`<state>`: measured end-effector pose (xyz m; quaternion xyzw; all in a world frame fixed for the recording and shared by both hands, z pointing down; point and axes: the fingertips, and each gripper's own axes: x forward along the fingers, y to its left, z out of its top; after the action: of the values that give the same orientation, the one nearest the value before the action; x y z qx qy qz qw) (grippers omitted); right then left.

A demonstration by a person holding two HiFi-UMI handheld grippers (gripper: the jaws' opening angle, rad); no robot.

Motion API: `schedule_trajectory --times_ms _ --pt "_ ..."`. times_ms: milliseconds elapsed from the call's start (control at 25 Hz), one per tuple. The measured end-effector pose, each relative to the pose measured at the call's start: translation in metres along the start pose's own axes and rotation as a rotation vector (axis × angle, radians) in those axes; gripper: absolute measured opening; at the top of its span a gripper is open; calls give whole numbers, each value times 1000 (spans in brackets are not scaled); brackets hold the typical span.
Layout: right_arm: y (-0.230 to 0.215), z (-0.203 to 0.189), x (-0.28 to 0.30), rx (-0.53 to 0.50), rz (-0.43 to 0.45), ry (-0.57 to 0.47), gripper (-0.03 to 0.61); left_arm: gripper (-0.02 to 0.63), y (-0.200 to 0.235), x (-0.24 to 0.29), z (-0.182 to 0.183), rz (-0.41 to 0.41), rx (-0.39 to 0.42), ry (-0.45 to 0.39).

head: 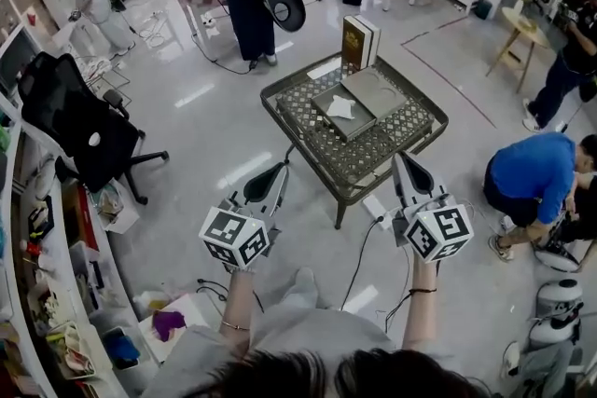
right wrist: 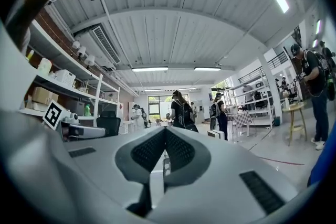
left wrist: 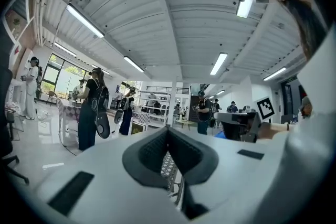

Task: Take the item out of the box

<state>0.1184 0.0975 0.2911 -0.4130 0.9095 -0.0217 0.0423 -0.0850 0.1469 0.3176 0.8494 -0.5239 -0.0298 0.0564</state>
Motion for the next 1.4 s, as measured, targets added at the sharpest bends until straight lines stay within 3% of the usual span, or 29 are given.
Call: schedule_trajectory --times_ms 680,1400 --pt "-21 -19 90 6 -80 22 20 18 77 71 -1 -105 -2 27" --pt "-57 -49 155 37 -88 80 20 17 124 127 -26 -111 -54 80"
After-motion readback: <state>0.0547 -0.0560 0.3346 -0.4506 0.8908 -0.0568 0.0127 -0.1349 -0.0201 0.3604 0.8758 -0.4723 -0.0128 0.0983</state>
